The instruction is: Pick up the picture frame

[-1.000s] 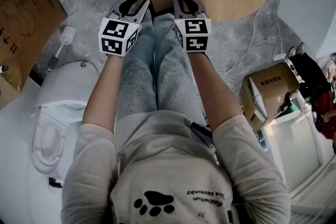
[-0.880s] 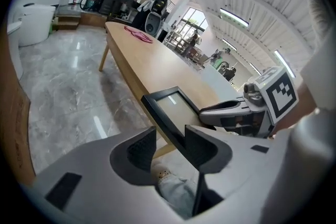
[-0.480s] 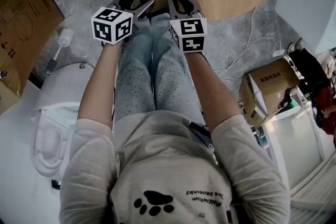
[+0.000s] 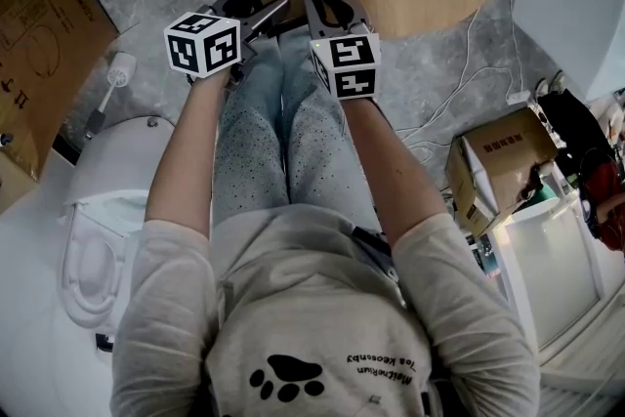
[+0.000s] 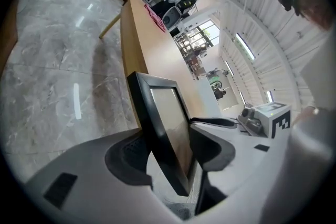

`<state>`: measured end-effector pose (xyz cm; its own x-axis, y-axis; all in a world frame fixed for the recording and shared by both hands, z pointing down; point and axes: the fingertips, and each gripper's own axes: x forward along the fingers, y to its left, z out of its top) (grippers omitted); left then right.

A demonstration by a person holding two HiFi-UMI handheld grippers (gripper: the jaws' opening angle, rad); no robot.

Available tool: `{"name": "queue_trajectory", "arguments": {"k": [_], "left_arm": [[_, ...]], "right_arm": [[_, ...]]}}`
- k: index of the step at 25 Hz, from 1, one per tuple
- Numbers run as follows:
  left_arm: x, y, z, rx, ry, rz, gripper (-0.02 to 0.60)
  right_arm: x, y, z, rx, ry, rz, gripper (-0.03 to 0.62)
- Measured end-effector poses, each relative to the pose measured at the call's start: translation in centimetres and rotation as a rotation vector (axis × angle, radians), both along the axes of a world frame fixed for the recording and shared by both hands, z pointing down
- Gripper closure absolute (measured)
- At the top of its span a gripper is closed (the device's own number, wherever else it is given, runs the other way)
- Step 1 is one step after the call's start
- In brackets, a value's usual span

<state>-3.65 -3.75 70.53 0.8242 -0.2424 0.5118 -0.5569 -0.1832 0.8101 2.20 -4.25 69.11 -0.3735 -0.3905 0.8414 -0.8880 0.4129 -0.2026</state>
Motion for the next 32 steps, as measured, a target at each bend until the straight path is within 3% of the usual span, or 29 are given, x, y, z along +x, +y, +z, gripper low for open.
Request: {"name": "queue_trajectory", "arguments": {"k": [9, 17, 22, 26, 32], "left_arm": [[-0.2, -0.3, -2.3, 0.014, 0.06, -0.043, 0.476], [0.3, -0.8, -3.9, -0.031, 0.097, -0.127, 0.516], [0.8, -1.3, -4.4, -0.051, 0.042, -0.14, 0.532], [1.2, -1.4, -4.7, -0.038, -0.02, -0.116, 0.534], [1.4, -1.6, -5.0, -0.057, -0.09, -0.136, 0.534]], "right_arm": [[0.3, 0.0, -0.2, -0.015, -0.041, 0.025, 0.523], [0.7, 0.0, -0.8, -0.019, -0.064, 0.034, 0.523], [1.1, -0.2, -1.1, -0.024, -0.057, 0.046, 0.519], [1.8, -0.3, -1.6, -0.027, -0.05, 0.054, 0.456], [1.8, -0.7, -3.6, 0.002, -0.061, 0.06, 0.462]]}}
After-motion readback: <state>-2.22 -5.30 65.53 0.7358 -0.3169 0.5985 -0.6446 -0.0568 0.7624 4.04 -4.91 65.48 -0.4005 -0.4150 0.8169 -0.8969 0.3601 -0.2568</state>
